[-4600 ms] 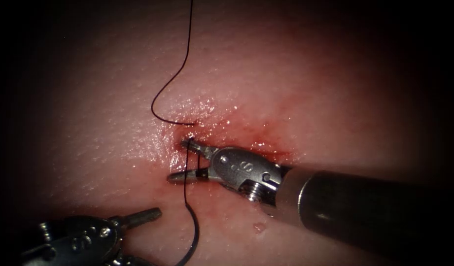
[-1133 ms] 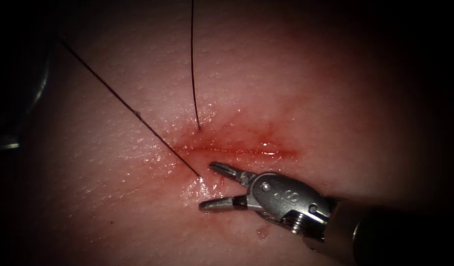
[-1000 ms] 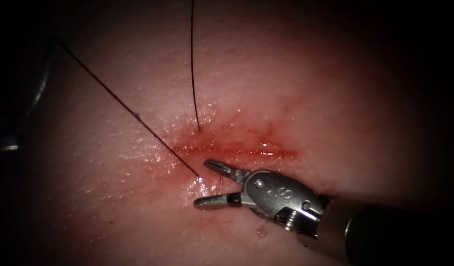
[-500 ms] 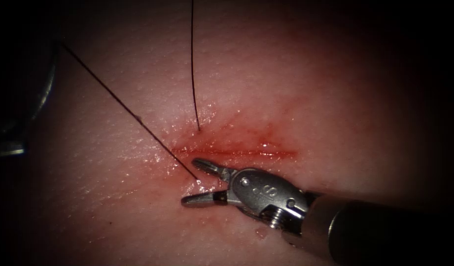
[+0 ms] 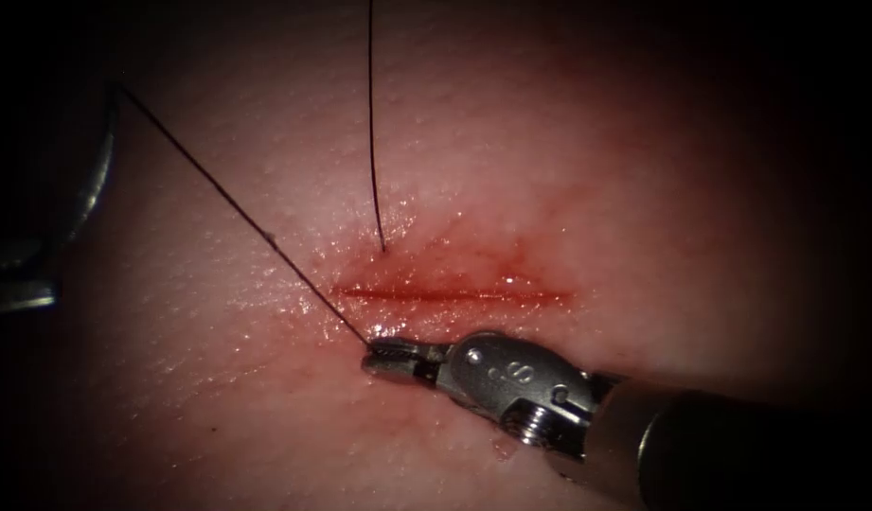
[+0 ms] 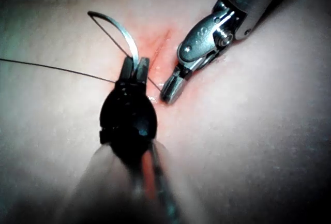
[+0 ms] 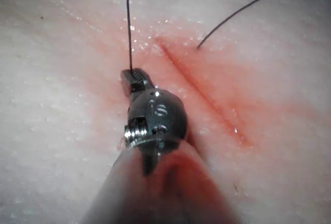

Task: Wound Closure
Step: Use the right tool to pull the suture through the incision

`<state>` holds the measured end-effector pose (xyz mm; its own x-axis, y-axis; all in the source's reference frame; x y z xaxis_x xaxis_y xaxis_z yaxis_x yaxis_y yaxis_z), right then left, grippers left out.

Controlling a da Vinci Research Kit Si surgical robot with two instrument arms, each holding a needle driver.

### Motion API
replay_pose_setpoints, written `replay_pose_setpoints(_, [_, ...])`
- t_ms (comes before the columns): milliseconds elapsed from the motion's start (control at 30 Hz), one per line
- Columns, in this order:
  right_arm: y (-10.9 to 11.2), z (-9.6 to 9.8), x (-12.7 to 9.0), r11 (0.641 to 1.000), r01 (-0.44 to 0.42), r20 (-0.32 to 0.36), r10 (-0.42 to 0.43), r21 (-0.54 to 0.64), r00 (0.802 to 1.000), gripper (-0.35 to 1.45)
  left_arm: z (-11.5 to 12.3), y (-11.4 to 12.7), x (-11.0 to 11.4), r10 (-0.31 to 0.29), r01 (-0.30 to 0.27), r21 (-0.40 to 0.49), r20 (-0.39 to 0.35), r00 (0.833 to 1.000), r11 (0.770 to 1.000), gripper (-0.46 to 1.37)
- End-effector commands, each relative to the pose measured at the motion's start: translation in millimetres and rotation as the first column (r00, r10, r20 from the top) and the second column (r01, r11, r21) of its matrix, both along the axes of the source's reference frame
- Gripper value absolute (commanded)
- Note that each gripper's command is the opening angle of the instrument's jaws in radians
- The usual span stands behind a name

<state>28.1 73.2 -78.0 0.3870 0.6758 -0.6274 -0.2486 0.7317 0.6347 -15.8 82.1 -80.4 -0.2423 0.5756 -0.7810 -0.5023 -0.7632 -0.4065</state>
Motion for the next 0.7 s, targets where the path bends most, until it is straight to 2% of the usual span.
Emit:
replay_pose_setpoints(33, [-0.2,-0.5,0.0,1.000,-0.002,0.000,0.002,0.005,1.000,-0.35,0.0,-0.1,0.0,0.007,-0.007,0.000,0.006,1.000,1.000,-0.35])
replay_pose_setpoints(133, [-1.0,-2.1,0.2,1.000,0.007,-0.006,-0.007,0.013,1.000,-0.35,0.1,-0.2,-0.3,0.011,-0.011,-0.002,0.015,1.000,1.000,-0.35])
replay_pose_setpoints(367, [-3.0,-6.5,0.5,0.995,-0.047,-0.026,0.049,0.084,0.998,-0.35,-0.1,-0.5,-0.5,0.019,-0.019,-0.007,0.020,1.000,1.000,-0.35])
replay_pose_setpoints(700, [-4.5,-9.2,-0.2,0.995,-0.066,-0.049,0.070,0.076,0.996,-0.35,-0.1,-0.5,-0.5,0.020,-0.020,-0.008,0.026,0.999,1.000,-0.35])
